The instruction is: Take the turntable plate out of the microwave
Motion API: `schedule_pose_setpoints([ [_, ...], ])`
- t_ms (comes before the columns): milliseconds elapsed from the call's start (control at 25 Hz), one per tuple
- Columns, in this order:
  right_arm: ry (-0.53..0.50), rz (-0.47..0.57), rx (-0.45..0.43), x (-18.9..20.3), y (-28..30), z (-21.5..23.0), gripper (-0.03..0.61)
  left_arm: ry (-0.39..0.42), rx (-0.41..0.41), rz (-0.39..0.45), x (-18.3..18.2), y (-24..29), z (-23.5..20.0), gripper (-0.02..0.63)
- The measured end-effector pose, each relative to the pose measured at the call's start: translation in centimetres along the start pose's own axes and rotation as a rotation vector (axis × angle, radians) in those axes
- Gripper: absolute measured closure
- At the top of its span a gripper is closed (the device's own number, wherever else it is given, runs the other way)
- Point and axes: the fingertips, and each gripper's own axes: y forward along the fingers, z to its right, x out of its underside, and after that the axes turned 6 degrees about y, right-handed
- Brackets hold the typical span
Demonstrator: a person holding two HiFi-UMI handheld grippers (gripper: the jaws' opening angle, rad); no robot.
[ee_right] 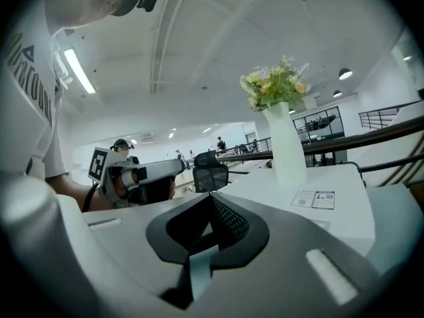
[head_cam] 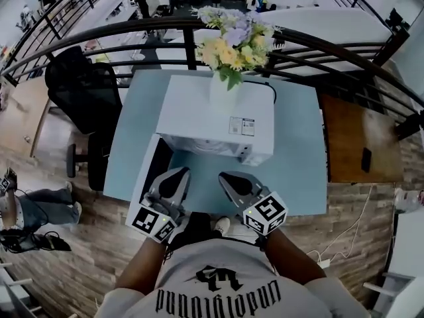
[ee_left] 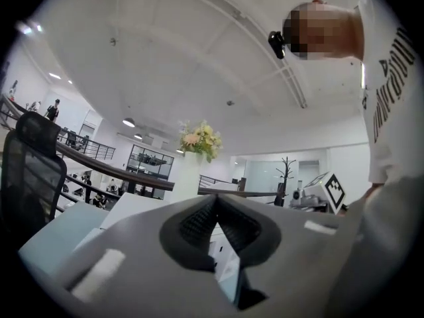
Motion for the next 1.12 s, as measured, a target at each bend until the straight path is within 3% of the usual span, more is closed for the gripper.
schedule_pose_setpoints([
  [440,0.221,-0.09,0.017,6.1,4.9,4.6,0.57,-0.018,-0.04,-0.027,5.4,2.2,-4.4,0.563],
  [880,0.513,-0.118,0.081,13.3,8.9,9.6,0.479,-0.029,-0.065,-0.093,12.2,4.3,-7.2,0.563],
  [1120,0.589,-0.133,0.136,16.4,11.0,12.2,0.454,-0.036,-0.065,-0.127,15.0,5.0,-8.1,0.563],
])
